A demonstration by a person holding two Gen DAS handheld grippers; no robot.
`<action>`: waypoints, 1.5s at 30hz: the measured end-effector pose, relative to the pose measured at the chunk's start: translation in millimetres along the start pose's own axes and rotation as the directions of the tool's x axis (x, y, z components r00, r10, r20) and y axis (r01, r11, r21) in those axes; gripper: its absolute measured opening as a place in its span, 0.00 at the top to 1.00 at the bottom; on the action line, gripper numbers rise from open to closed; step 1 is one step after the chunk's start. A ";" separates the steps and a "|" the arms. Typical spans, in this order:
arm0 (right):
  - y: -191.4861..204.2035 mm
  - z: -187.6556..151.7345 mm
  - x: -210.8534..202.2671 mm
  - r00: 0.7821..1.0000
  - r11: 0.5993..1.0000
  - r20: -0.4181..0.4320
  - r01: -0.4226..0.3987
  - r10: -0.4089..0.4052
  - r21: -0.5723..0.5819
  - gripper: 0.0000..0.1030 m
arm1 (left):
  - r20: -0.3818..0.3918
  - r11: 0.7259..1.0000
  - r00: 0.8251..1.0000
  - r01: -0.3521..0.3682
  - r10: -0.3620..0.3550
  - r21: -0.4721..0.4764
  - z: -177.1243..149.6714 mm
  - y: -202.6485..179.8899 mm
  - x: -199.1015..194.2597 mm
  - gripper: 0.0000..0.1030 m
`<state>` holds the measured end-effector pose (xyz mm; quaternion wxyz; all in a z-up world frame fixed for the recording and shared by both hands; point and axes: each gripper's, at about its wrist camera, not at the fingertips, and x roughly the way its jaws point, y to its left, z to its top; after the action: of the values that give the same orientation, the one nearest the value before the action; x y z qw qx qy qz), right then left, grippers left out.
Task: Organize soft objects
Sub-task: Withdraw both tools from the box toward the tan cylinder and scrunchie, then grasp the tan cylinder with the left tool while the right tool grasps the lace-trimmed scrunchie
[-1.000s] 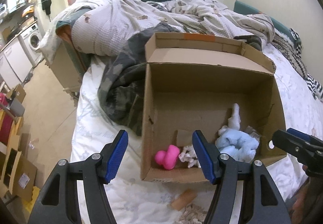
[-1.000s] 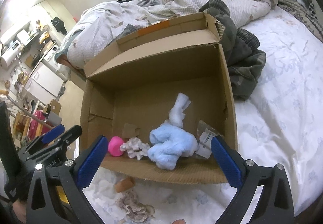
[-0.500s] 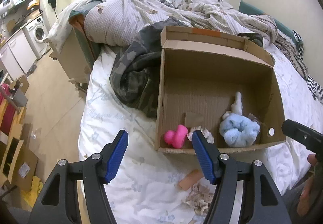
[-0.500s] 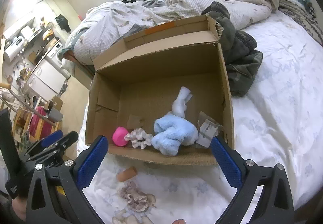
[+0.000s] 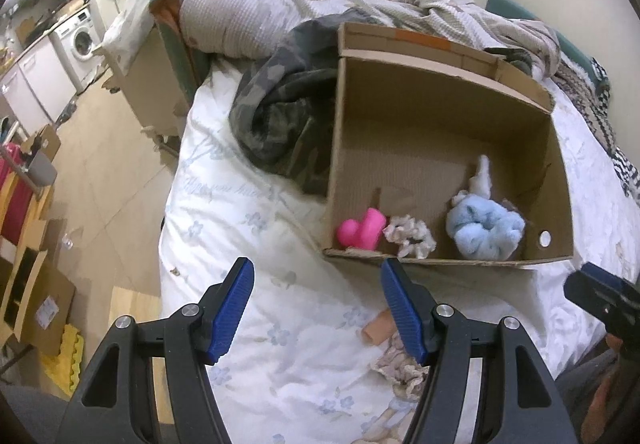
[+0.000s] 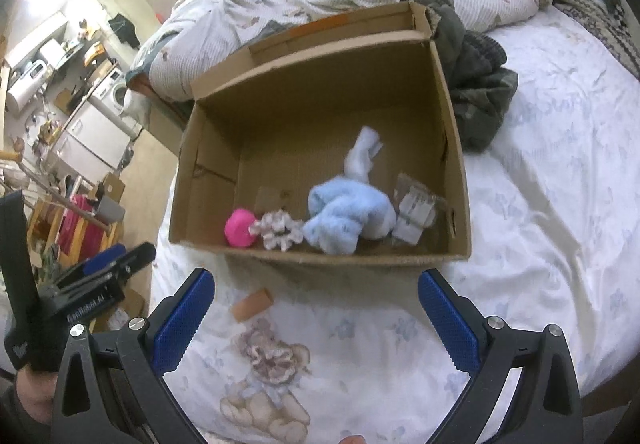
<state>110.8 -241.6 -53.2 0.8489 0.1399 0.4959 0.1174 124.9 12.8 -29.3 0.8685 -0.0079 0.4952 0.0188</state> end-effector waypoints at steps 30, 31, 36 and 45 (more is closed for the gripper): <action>-14.0 -16.3 33.8 0.985 0.999 -0.167 0.043 -0.039 0.025 0.00 | -0.340 0.970 0.933 0.180 -0.117 0.161 -36.5 -65.6 108.2 0.50; -14.3 -16.1 34.3 0.985 0.999 -0.169 0.046 -0.041 0.026 0.00 | -0.344 0.968 0.931 0.191 -0.126 0.162 -37.0 -67.7 108.5 0.50; -15.3 -15.2 35.8 0.985 0.998 -0.170 0.049 -0.042 0.034 0.00 | -0.371 0.959 0.925 0.178 -0.086 0.220 -45.3 -78.8 118.6 0.53; -16.5 -15.9 40.9 0.982 0.998 -0.182 0.052 -0.046 0.027 0.00 | -0.355 0.955 0.930 0.185 -0.095 0.230 -43.6 -84.7 119.7 0.92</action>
<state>117.5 -241.3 -99.5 0.8005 0.1298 0.5763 0.1009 151.8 -70.2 -154.9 0.7625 0.0669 0.6340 -0.1103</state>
